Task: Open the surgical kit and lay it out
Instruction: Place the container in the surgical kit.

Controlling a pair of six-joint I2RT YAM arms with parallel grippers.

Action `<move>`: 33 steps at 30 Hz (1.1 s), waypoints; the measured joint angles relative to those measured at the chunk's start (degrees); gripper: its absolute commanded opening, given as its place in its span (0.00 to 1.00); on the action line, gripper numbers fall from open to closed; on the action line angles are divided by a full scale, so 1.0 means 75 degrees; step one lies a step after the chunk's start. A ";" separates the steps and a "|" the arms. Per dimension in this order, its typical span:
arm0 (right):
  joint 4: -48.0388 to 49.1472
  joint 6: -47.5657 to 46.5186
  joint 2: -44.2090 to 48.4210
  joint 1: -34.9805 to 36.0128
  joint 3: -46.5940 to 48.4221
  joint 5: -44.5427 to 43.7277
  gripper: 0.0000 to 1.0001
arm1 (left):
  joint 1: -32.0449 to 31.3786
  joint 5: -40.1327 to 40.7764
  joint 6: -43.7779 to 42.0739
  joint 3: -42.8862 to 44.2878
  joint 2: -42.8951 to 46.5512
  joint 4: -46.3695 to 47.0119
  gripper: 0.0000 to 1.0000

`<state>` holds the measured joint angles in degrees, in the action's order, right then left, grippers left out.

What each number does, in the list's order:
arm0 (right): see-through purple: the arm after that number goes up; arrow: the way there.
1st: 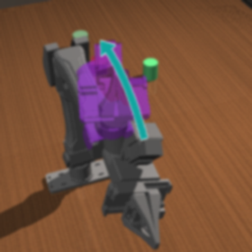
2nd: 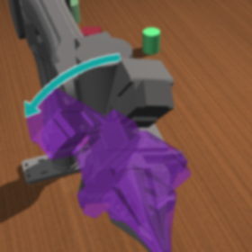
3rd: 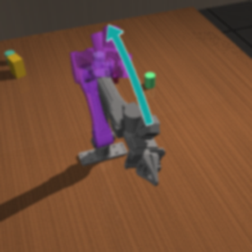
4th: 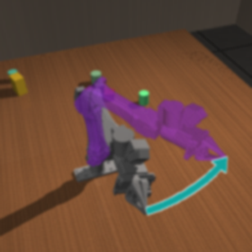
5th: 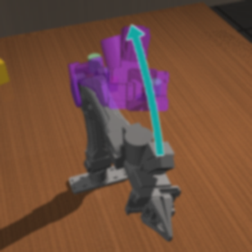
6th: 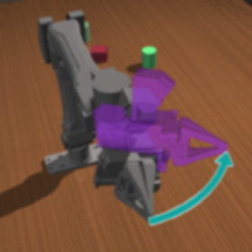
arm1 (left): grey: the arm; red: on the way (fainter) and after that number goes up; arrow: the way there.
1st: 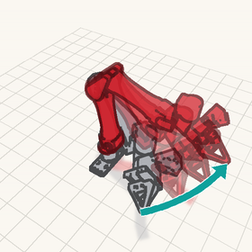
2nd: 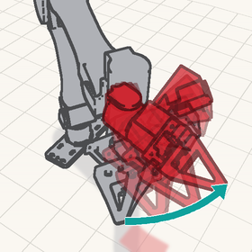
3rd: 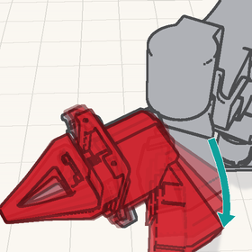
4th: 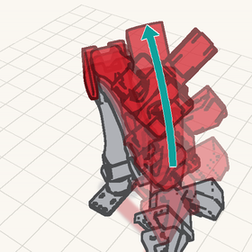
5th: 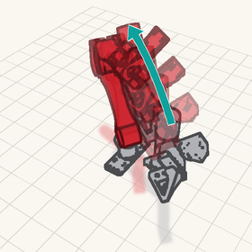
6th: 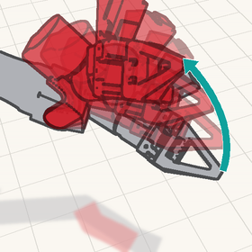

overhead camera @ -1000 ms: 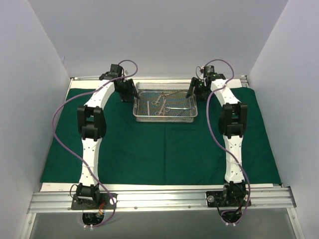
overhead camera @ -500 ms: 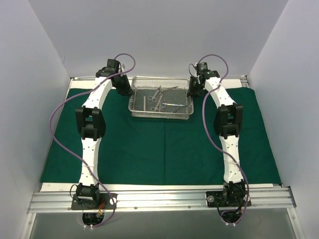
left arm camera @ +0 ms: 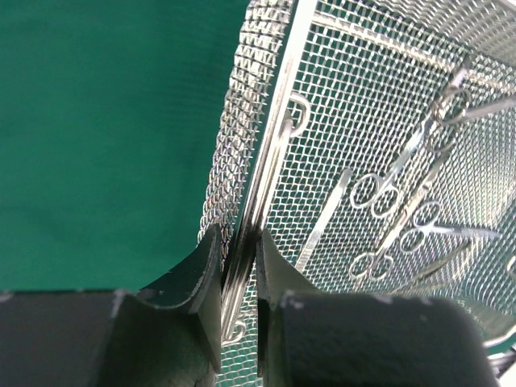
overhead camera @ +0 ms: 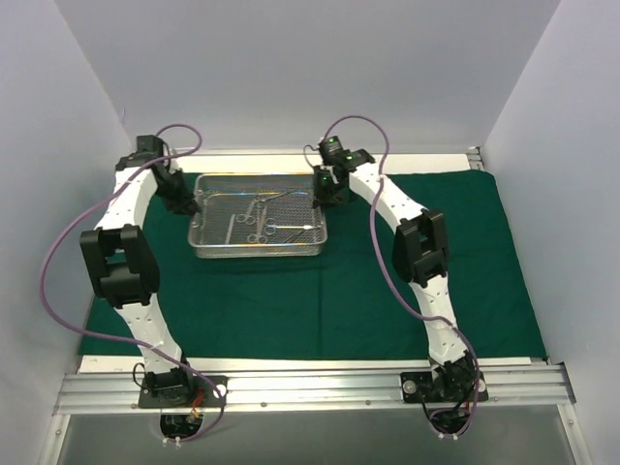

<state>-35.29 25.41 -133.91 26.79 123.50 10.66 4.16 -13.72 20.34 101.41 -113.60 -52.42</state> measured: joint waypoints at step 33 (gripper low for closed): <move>0.0565 0.0490 0.0000 0.1075 -0.0198 0.0367 0.73 | 0.1300 0.0431 0.0035 -0.1259 0.0125 0.0294 0.94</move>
<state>-31.05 29.08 -133.91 34.85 122.02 13.41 13.91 -10.48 20.60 91.96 -112.66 -50.22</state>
